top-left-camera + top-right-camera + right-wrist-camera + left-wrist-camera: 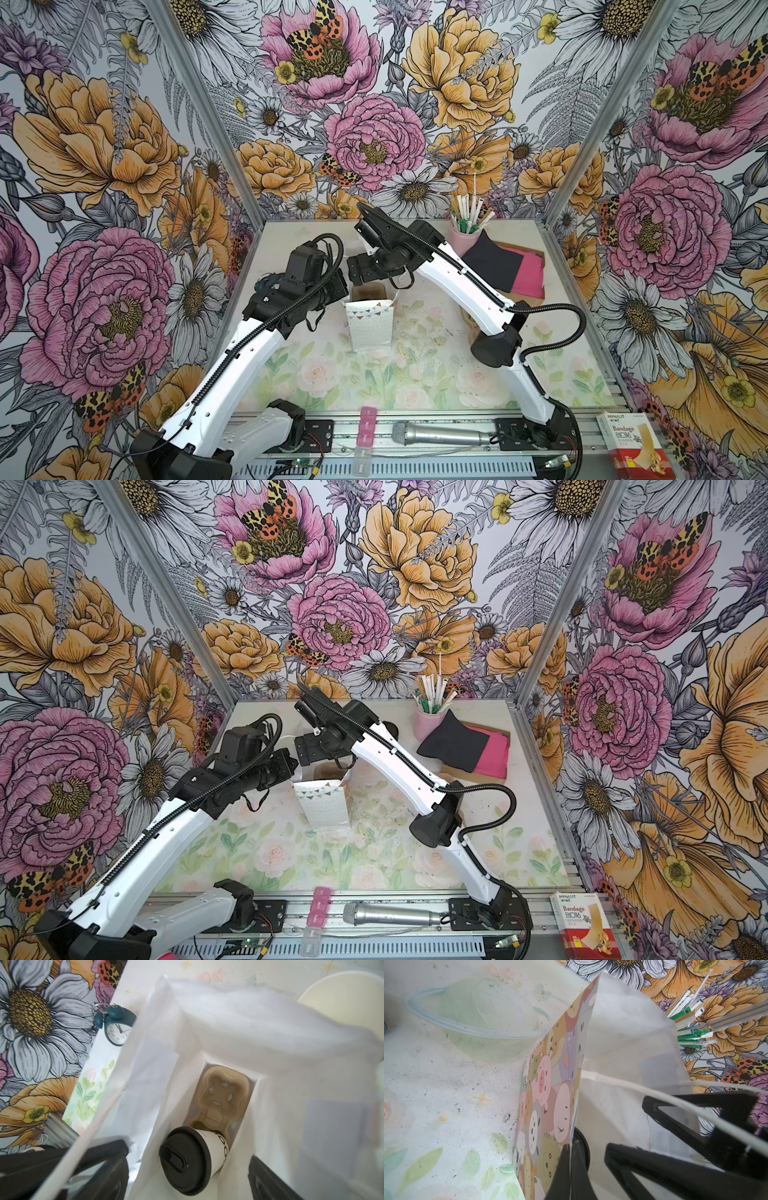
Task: Pack a coffee takeout order
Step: Pick up the straw from the storage cup.
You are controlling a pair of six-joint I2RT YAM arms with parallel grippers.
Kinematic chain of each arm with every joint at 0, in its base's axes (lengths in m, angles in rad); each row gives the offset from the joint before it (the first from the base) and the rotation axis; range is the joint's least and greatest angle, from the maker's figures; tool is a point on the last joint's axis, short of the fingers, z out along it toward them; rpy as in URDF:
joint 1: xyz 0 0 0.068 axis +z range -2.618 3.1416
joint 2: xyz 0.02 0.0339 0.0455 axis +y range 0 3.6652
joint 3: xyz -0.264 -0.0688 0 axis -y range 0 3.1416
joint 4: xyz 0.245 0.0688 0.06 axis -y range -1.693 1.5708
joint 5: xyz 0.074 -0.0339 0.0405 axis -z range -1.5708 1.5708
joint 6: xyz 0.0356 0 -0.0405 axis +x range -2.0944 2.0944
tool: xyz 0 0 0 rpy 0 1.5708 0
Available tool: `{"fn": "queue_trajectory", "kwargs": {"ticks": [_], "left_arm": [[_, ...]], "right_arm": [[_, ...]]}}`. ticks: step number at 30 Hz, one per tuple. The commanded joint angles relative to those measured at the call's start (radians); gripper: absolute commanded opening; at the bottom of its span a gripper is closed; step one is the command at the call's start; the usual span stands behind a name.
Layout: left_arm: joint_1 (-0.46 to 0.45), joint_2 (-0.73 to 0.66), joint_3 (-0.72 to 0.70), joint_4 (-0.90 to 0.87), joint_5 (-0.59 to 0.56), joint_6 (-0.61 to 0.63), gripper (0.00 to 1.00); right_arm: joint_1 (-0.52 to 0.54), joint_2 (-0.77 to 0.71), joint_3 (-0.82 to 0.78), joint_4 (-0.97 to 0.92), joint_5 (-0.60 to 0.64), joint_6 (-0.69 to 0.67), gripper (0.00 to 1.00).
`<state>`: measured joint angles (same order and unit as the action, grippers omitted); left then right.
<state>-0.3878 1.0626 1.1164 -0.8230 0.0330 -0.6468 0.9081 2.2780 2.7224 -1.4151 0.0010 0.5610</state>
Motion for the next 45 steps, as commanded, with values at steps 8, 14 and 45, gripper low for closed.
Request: {"fn": "queue_trajectory", "kwargs": {"ticks": [8,14,45], "left_arm": [[0.032,-0.015,-0.037,0.011,0.014,-0.004,0.00],[0.054,-0.018,-0.043,0.010,0.032,-0.002,0.00],[0.091,-0.021,-0.031,0.010,0.051,0.023,0.00]], "right_arm": [[-0.009,-0.113,0.077,0.144,0.053,0.001,0.91],[-0.022,-0.183,0.096,0.195,0.247,-0.023,0.94],[-0.608,-0.226,-0.301,0.190,0.206,-0.140,0.64]]}}
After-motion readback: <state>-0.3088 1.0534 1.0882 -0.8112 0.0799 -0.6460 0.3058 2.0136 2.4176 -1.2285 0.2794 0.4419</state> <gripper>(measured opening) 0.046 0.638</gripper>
